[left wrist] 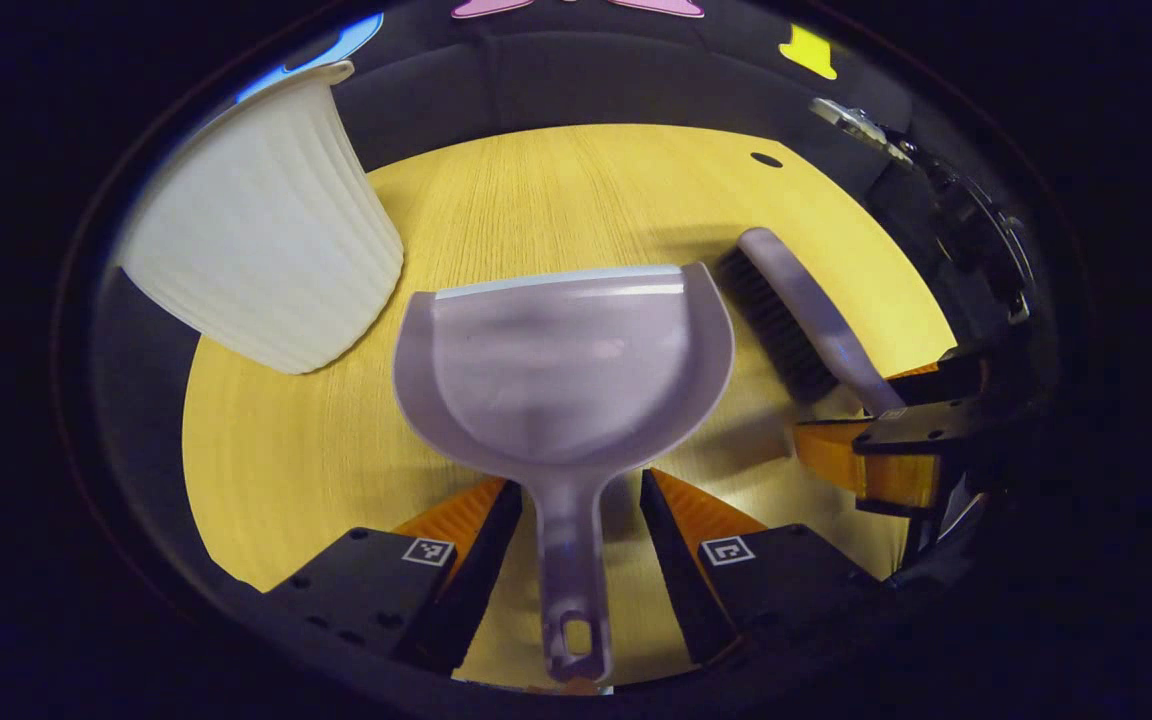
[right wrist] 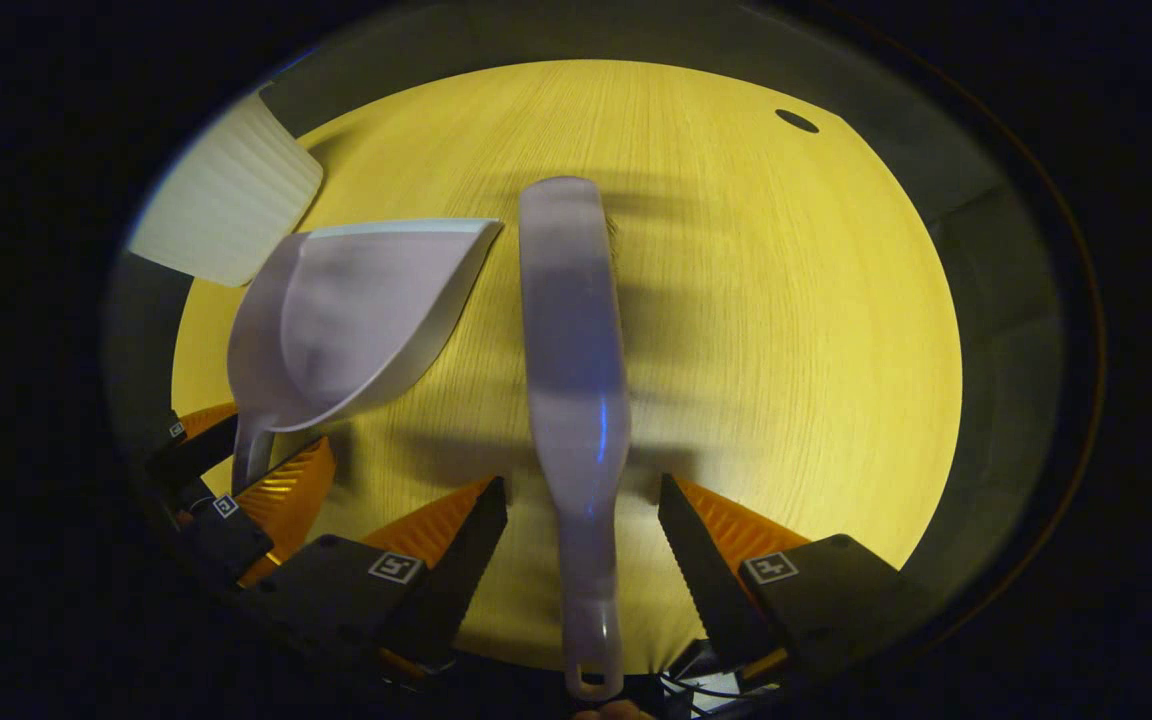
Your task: Pick up the small broom and dustpan from the desktop, sweep the trash into the dustpan with the broom, and then empty the trash into the garbage bin.
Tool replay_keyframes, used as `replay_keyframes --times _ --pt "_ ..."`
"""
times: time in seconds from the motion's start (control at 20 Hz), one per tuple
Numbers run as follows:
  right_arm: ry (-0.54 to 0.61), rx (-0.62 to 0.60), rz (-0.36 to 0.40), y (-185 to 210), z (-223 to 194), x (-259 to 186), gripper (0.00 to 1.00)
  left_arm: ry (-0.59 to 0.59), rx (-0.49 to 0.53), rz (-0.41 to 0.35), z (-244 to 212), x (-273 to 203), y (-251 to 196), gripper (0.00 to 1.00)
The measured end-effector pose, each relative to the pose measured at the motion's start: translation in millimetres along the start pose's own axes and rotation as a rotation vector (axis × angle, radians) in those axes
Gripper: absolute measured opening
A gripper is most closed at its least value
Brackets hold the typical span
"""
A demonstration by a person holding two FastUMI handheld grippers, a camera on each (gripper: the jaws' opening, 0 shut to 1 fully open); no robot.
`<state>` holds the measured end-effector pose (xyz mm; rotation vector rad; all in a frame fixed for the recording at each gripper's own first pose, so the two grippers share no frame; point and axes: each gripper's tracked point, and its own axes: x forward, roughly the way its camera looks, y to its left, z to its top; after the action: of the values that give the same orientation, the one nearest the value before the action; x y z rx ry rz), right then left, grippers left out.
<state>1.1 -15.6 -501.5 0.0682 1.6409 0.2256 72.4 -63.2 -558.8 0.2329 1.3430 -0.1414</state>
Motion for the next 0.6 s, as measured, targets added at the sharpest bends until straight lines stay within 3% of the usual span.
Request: replay_keyframes --times 0.25,0.35,0.45,0.6 --pt "-0.19 0.092 -0.002 -8.8 21.7 -61.2 1.0 -0.262 -0.048 0.088 31.1 -68.4 23.4 0.73" --pt "-0.348 0.142 -0.029 -15.0 38.9 -111.3 0.96 -0.442 -0.066 0.056 59.2 -115.5 22.4 0.73" --pt "-0.551 0.157 -0.048 -12.6 57.8 -165.8 0.99 -0.62 -0.051 0.029 82.2 -165.4 18.5 0.73" --pt "-0.86 0.14 -0.103 2.8 68.1 -239.1 0.98 -0.815 -0.019 0.044 98.9 -246.0 20.8 0.72"
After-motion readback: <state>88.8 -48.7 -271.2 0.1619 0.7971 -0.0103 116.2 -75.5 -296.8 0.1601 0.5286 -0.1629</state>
